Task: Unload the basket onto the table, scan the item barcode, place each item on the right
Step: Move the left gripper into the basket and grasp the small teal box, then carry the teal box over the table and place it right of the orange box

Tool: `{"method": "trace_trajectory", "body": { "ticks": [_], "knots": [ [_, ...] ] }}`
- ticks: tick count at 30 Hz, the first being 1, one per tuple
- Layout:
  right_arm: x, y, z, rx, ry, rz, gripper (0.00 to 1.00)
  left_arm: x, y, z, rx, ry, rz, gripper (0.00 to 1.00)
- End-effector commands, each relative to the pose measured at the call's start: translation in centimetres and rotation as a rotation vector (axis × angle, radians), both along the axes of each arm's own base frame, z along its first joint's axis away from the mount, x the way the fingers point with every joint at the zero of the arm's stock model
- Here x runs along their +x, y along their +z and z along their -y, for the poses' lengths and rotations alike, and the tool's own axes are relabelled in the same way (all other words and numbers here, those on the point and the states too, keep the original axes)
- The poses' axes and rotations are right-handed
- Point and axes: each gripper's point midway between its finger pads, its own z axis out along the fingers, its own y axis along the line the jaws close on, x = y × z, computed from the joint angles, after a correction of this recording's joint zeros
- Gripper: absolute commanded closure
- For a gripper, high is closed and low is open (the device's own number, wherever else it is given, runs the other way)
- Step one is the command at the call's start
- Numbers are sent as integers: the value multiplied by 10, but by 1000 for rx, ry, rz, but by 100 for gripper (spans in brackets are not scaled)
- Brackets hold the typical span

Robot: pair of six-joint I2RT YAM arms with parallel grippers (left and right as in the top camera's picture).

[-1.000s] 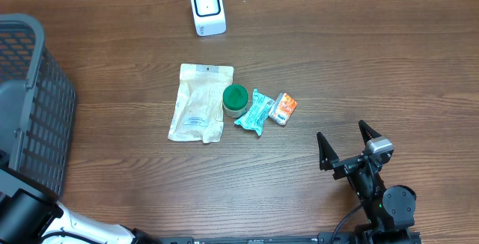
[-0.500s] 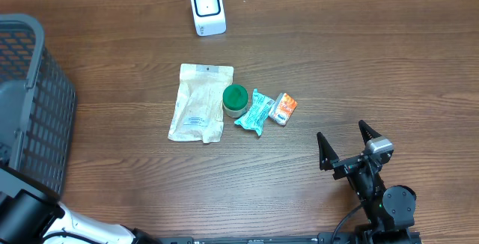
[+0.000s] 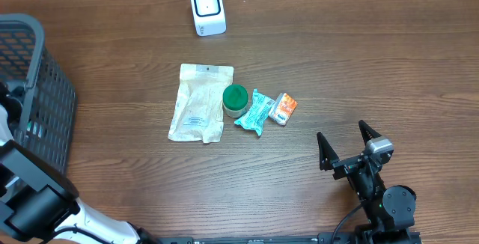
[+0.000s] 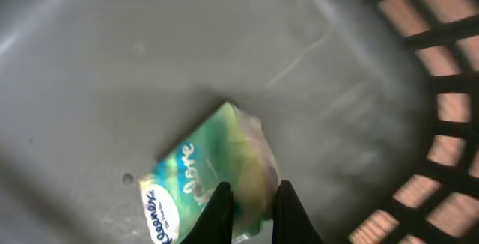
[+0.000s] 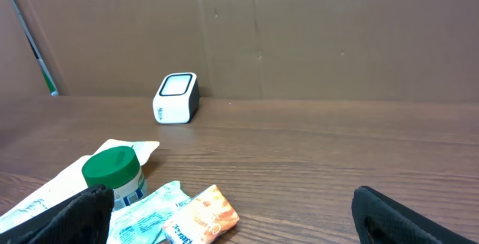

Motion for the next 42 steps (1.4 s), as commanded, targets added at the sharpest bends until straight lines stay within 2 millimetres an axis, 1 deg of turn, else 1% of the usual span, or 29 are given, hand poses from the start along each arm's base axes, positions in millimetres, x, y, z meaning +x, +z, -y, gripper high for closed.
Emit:
{"method": "trace_trajectory", "body": {
  "ticks": [1,6,8,10,11,13,15,16,17,19,21,23,25,27,31,32,34,35,37,38,42],
  "knots": [
    [0,-2,0,-4,1,4,0,9,38,0,25,-2,73,96],
    [0,-2,0,-4,1,4,0,6,52,-2,66,-14,72,96],
    [0,-2,0,-4,1,4,0,5,53,-3,83,-40,61,96],
    [0,-2,0,-4,1,4,0,5,50,-3,103,-108,38,96],
    [0,-2,0,-4,1,4,0,5,45,-3,115,-163,18,90],
    [0,-2,0,-4,1,4,0,7,35,-4,131,-257,-19,73],
    [0,-2,0,-4,1,4,0,7,16,-4,126,-334,-63,62],
    [0,-2,0,-4,1,4,0,6,9,-3,119,-349,-76,60],
    [0,-2,0,-4,1,4,0,5,-3,-2,101,-374,-100,53],
    [0,-2,0,-4,1,4,0,3,-17,0,76,-400,-130,48],
    [0,-2,0,-4,1,4,0,1,-28,1,58,-422,-150,46],
    [0,-2,0,-4,1,4,0,1,-34,2,50,-440,-162,44],
    [0,-2,0,-4,1,4,0,1,-39,2,43,-445,-168,39],
    [0,-2,0,-4,1,4,0,1,-44,2,39,-452,-172,30],
    [0,-2,0,-4,1,4,0,-2,-61,4,4,-455,-196,26],
    [0,-2,0,-4,1,4,0,-3,-65,6,-7,-456,-202,26],
    [0,-2,0,-4,1,4,0,-6,-72,10,-36,-459,-216,41],
    [0,-2,0,-4,1,4,0,-8,-76,12,-50,-459,-227,54],
    [0,-2,0,-4,1,5,0,-10,-77,13,-58,-459,-233,86],
    [0,-2,0,-4,1,4,0,-10,-77,13,-58,-459,-235,96],
    [0,-2,0,-4,1,4,0,-11,-76,13,-57,-456,-241,96]
  ]
}}
